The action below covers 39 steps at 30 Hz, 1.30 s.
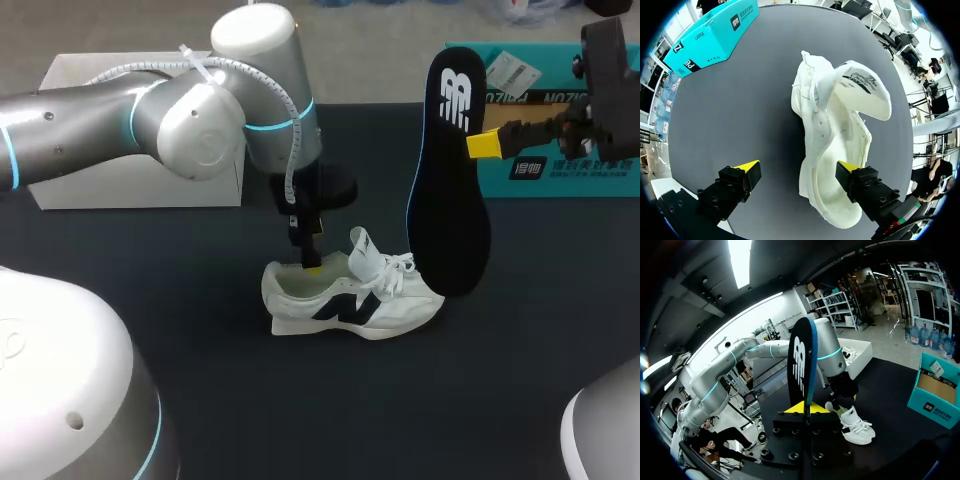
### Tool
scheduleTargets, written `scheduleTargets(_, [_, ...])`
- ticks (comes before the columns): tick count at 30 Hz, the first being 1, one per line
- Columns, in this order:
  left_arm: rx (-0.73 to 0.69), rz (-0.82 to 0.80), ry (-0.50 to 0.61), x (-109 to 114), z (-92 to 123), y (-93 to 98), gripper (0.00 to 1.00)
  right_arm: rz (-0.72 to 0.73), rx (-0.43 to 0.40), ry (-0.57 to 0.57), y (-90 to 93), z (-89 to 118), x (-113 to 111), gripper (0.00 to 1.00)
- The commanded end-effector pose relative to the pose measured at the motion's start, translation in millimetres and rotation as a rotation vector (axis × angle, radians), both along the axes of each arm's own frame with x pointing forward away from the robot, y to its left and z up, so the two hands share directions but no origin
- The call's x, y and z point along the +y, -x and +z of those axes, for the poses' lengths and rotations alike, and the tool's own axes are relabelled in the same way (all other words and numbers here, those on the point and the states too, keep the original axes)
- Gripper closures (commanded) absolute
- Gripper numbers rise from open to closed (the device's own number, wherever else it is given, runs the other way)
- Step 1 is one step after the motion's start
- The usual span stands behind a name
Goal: Take the shoe out of the shoebox, open the shoe tongue, remove and reinsert the insole, then place the shoe into the shoebox
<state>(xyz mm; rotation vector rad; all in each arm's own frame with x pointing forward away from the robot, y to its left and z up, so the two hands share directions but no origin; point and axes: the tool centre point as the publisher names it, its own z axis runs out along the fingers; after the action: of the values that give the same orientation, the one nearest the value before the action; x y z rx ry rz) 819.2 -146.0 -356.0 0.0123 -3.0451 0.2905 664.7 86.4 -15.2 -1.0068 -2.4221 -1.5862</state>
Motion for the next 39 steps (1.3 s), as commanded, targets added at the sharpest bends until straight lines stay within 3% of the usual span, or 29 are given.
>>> scheduleTargets(1, [0.01, -0.009, 0.008, -7.4, -6.7, -3.4, 0.0, 0.001, 0.003, 0.002, -2.9, -0.2, 2.7, 1.0])
scheduleTargets(11, [0.021, -0.064, 0.018, -30.9, -14.3, 1.4, 0.0, 0.001, 0.003, 0.002, -2.9, -0.2, 2.7, 1.0])
scheduleTargets(15, [0.02, -0.07, 0.024, -37.0, -17.4, -0.6, 0.16, 0.001, 0.003, 0.002, -2.9, -0.2, 2.7, 1.0])
scheduleTargets(16, [0.02, -0.069, 0.027, -37.7, -17.9, -1.2, 0.29, 0.001, 0.003, 0.002, -2.9, -0.2, 2.7, 1.0])
scheduleTargets(17, [0.02, -0.068, 0.028, -38.1, -18.4, -1.9, 0.58, 0.001, 0.003, 0.002, -2.9, -0.2, 2.7, 1.0])
scheduleTargets(18, [0.02, -0.067, 0.03, -38.3, -18.8, -2.4, 0.72, 0.001, 0.003, 0.002, -2.9, -0.2, 2.7, 1.0])
scheduleTargets(19, [0.021, -0.065, 0.034, -38.3, -19.0, -2.6, 1.0, 0.001, 0.003, 0.002, -2.9, -0.2, 2.7, 1.0])
scheduleTargets(25, [0.015, -0.053, 0.036, -33.9, -15.0, 6.2, 1.0, 0.001, 0.003, 0.002, -2.9, -0.2, 2.7, 1.0])
scheduleTargets(39, [0.015, -0.053, 0.036, -33.9, -15.0, 6.2, 1.0, 0.001, 0.003, 0.002, -2.9, -0.2, 2.7, 1.0])
